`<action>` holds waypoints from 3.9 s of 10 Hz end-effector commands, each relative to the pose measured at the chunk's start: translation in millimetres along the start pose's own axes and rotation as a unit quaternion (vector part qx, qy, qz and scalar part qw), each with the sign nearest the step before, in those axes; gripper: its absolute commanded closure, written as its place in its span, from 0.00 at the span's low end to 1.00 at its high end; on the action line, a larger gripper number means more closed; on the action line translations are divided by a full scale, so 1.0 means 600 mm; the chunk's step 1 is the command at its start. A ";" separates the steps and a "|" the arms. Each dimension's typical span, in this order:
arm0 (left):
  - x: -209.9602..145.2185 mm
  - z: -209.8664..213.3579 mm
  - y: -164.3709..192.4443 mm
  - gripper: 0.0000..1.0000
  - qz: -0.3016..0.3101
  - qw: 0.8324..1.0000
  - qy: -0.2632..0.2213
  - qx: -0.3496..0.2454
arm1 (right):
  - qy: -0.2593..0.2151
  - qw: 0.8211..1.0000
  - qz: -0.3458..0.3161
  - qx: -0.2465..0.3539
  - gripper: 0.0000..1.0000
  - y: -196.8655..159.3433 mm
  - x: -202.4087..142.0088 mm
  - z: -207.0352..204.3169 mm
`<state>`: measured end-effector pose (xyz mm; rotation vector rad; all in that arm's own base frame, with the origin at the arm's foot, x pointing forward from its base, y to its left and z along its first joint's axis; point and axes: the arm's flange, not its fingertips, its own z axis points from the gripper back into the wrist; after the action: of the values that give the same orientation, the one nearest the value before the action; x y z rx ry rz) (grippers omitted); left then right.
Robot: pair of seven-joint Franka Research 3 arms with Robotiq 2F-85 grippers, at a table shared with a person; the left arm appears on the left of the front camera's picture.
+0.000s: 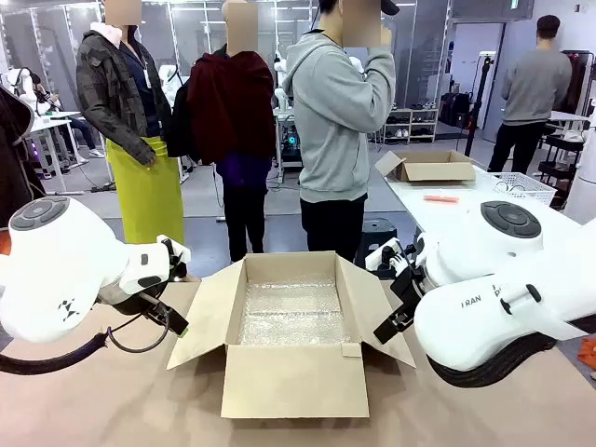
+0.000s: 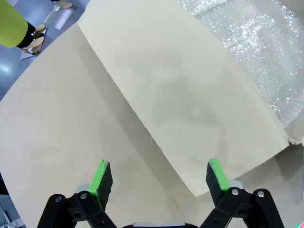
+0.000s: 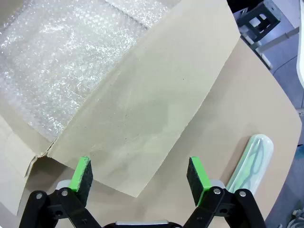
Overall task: Pack the glasses set securely to prepare it for shipping.
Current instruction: Place the Glasses case inside the Package Box.
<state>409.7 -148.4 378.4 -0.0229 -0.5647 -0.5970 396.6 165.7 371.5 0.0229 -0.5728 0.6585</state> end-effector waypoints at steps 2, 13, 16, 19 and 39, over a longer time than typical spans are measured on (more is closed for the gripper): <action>0.001 0.001 0.001 0.00 0.000 1.000 -0.001 0.000 | 0.000 1.000 0.000 0.000 0.00 0.000 0.000 0.000; 0.019 0.123 -0.009 0.00 -0.028 1.000 0.001 -0.013 | 0.011 0.999 -0.037 -0.032 0.00 -0.050 0.023 0.066; 0.005 0.226 -0.033 0.00 -0.073 0.996 -0.003 -0.056 | 0.047 0.994 -0.091 -0.027 0.00 -0.125 0.025 0.092; 0.016 0.296 -0.058 0.00 -0.084 0.995 -0.049 -0.030 | 0.080 0.982 -0.168 -0.025 0.00 -0.227 0.015 0.070; 0.034 0.319 -0.072 0.00 -0.083 0.992 -0.074 -0.057 | 0.207 0.943 -0.261 -0.008 0.00 -0.357 -0.036 -0.143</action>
<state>305.0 -161.3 545.1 -0.1400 -0.6770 -0.7903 544.1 -2.9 321.2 0.0122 -0.1695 0.1584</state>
